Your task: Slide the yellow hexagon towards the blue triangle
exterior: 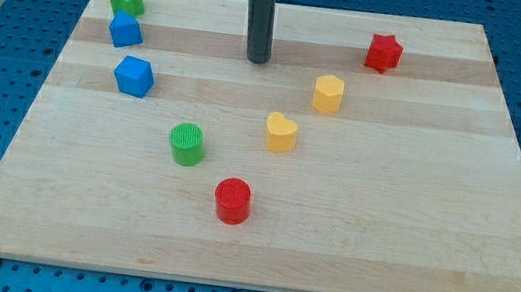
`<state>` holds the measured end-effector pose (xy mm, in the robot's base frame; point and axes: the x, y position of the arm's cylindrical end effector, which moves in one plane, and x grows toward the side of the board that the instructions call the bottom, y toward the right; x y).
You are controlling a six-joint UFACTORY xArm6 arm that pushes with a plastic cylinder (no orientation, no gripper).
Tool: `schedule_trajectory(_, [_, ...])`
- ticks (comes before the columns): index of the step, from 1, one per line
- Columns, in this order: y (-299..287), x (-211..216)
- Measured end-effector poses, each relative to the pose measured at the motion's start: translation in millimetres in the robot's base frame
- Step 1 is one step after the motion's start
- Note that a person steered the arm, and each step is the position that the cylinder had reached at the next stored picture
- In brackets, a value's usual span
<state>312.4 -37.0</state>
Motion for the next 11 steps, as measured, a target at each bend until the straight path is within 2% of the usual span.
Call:
schedule_trajectory(3, [1, -2])
schedule_trajectory(7, [31, 3])
schedule_trajectory(8, [101, 12])
schedule_trajectory(9, [169, 55])
schedule_trajectory(10, [121, 73])
schedule_trajectory(11, [55, 49])
